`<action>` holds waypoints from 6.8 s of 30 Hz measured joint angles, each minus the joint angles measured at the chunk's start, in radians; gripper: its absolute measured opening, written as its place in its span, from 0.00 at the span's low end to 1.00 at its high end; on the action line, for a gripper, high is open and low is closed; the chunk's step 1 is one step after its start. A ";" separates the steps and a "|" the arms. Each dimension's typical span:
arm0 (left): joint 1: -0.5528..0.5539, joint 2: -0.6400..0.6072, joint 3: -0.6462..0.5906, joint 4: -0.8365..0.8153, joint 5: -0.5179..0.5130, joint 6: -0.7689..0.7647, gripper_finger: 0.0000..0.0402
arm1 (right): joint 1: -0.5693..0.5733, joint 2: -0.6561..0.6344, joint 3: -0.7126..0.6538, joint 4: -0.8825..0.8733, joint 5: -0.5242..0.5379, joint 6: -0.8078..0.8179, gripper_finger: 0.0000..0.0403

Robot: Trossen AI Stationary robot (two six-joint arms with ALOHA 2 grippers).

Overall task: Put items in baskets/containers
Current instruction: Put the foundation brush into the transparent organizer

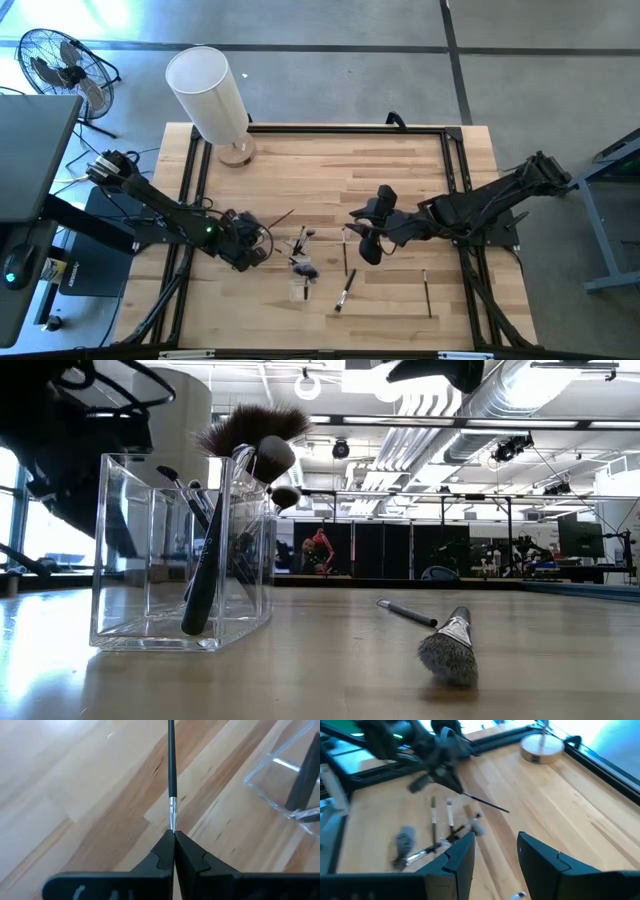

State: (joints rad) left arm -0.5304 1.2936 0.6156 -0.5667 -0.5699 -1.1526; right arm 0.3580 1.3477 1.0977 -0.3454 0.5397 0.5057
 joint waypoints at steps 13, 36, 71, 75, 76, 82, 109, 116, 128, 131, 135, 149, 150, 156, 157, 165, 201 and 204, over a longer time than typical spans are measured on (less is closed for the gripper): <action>0.000 -0.001 0.255 -0.262 -0.149 0.032 0.00 | -0.024 0.105 0.000 -0.135 0.064 0.165 0.35; 0.348 0.016 0.484 -0.063 0.407 0.129 0.00 | -0.026 0.310 0.001 0.341 0.255 -1.032 0.35; 0.355 0.013 0.484 0.047 0.387 0.183 0.03 | -0.128 0.375 0.001 0.237 0.198 -0.773 0.03; 0.353 0.014 0.484 0.048 0.384 0.220 0.09 | -0.121 0.375 0.001 0.098 0.194 -0.525 0.03; 0.354 0.014 0.484 0.048 0.383 0.228 0.11 | -0.114 0.374 0.001 0.055 0.196 -0.459 0.03; 0.354 0.009 0.483 0.010 0.381 0.319 0.20 | -0.046 0.344 0.001 -0.130 0.193 -0.126 0.02; -0.018 -0.161 0.235 -0.412 0.324 -0.028 0.01 | 0.142 0.717 0.016 1.250 0.055 -0.060 0.02; -0.033 -0.175 0.212 -0.386 0.347 -0.065 0.01 | 0.145 0.743 0.052 1.167 -0.015 -0.068 0.02; -0.033 -0.175 0.212 -0.341 0.415 -0.055 0.01 | 0.155 0.743 0.053 1.089 0.047 -0.129 0.09; -0.033 -0.175 0.212 -0.340 0.422 -0.055 0.01 | 0.145 0.743 0.053 1.086 0.022 -0.128 0.06; -0.033 -0.175 0.212 -0.340 0.422 -0.055 0.01 | 0.138 0.743 0.053 1.071 -0.007 -0.105 0.03; -0.033 -0.175 0.212 -0.270 0.396 -0.037 0.01 | 0.126 0.743 0.052 1.153 0.008 -0.087 0.03; -0.033 -0.175 0.212 -0.240 0.395 -0.017 0.01 | 0.126 0.743 0.052 1.153 0.010 -0.087 0.03; -0.033 -0.175 0.212 -0.032 0.368 0.120 0.01 | 0.121 0.735 0.051 1.222 0.031 -0.193 0.03; -0.033 -0.175 0.212 -0.004 0.368 0.131 0.01 | 0.120 0.725 0.051 1.224 0.031 -0.216 0.03; -0.033 -0.175 0.219 0.112 0.345 0.135 0.01 | 0.115 0.599 0.051 1.042 -0.016 -0.315 0.03; -0.511 -0.057 -0.018 0.595 -0.418 -0.107 0.01 | 0.103 0.596 0.051 0.961 -0.126 -0.125 0.03; -0.510 -0.057 -0.058 0.816 -0.510 0.126 0.01 | 0.102 0.596 0.051 0.959 -0.119 -0.088 0.03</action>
State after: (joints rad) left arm -1.0409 1.2363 0.5579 0.2490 -1.0803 -1.0266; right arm 0.4603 1.9438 1.1488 0.6136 0.4209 0.4173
